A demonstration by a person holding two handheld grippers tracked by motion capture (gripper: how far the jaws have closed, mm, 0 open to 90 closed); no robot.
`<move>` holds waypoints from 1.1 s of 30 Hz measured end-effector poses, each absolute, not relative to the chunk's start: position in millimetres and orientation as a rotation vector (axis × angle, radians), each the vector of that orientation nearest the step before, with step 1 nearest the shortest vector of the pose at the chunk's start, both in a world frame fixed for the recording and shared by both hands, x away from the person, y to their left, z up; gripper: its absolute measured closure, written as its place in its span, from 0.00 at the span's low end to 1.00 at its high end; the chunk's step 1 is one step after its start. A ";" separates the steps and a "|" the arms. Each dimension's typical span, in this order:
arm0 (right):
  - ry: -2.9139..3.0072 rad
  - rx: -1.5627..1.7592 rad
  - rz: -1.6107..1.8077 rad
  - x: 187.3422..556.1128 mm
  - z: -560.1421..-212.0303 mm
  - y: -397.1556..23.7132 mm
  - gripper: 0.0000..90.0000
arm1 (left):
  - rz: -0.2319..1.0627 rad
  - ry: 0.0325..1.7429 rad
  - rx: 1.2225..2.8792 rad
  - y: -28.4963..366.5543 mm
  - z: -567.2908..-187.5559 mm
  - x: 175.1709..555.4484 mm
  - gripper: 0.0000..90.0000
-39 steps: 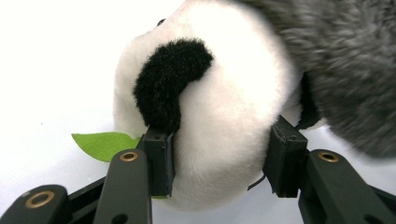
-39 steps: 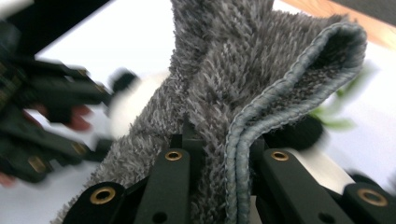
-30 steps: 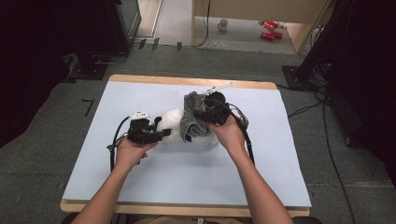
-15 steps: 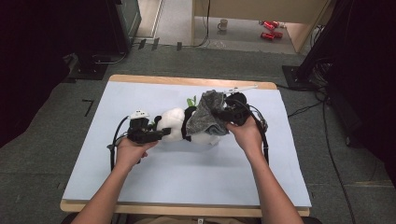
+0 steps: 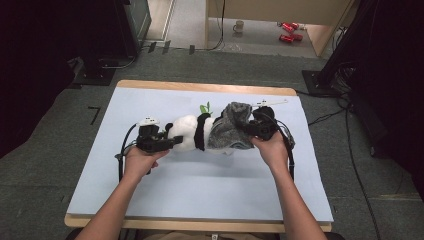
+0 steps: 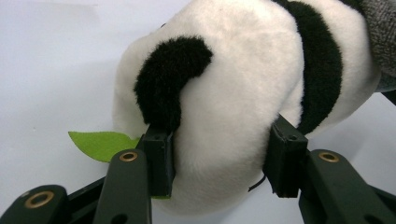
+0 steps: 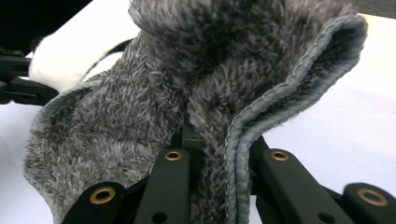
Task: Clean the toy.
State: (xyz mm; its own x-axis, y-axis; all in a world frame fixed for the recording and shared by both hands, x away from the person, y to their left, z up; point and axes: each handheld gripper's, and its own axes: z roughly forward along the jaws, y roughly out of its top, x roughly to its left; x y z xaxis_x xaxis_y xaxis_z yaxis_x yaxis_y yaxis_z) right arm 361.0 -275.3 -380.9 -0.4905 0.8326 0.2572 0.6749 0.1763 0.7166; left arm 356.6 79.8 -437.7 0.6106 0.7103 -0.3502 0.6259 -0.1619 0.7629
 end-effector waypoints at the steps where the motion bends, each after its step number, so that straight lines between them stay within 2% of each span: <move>1: 2.255 1.467 1.203 360.9 -381.2 -276.3 0.88 | 0.109 1.076 1.861 79.7 -437.1 356.5 0.58; 14: 2.190 1.559 1.146 353.9 -389.6 -310.1 0.88 | 0.117 1.090 1.875 78.9 -428.0 353.3 0.60; 20: 2.150 1.560 1.235 344.5 -372.1 -320.5 0.88 | 0.029 1.122 1.852 78.1 -423.1 351.4 0.61; 22: 2.136 1.538 1.292 339.1 -363.2 -317.5 0.87 | -0.002 1.126 1.854 76.6 -421.4 350.3 0.61; 26: 2.171 1.467 1.373 331.6 -353.3 -303.3 0.87 | 0.017 1.108 1.878 70.4 -417.4 343.8 0.61; 33: 2.303 1.359 1.332 331.4 -360.0 -263.1 0.87 | 0.114 1.055 1.922 68.6 -419.5 340.3 0.54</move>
State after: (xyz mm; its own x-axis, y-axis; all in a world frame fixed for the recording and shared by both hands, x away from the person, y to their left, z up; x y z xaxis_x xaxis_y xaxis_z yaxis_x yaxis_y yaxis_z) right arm 331.4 -263.1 -360.0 -0.5768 0.7655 0.2853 0.6289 0.1933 0.7531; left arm 340.3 68.6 -419.5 0.6300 0.7085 -0.3180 0.6246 -0.2189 0.7496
